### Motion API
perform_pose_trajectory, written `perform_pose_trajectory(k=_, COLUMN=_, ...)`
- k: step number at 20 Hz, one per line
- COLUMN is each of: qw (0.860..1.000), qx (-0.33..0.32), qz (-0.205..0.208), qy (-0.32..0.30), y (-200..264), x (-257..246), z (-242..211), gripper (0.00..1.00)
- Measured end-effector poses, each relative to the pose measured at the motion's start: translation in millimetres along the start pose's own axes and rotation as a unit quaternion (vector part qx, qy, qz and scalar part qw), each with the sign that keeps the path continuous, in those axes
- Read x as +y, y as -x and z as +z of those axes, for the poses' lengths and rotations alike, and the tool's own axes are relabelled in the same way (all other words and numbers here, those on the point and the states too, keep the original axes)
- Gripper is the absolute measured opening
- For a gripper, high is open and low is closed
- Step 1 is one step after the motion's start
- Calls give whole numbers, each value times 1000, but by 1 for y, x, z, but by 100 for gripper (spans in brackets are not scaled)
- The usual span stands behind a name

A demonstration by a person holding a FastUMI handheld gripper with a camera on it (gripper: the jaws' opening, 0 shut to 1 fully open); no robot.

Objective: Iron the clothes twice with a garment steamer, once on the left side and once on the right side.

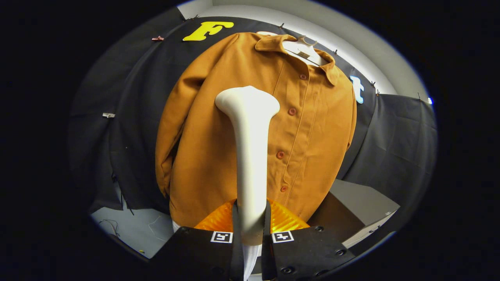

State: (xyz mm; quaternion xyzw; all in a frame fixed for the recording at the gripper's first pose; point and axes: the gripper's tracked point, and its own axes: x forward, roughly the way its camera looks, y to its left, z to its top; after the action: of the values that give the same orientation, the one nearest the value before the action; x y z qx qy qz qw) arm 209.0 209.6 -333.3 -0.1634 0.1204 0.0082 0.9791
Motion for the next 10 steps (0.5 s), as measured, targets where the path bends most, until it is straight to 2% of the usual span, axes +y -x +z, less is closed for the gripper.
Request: perform_pose_trajectory(k=10, qw=997, qx=67, qz=26, qy=2, y=6, x=8, z=-84, gripper=22)
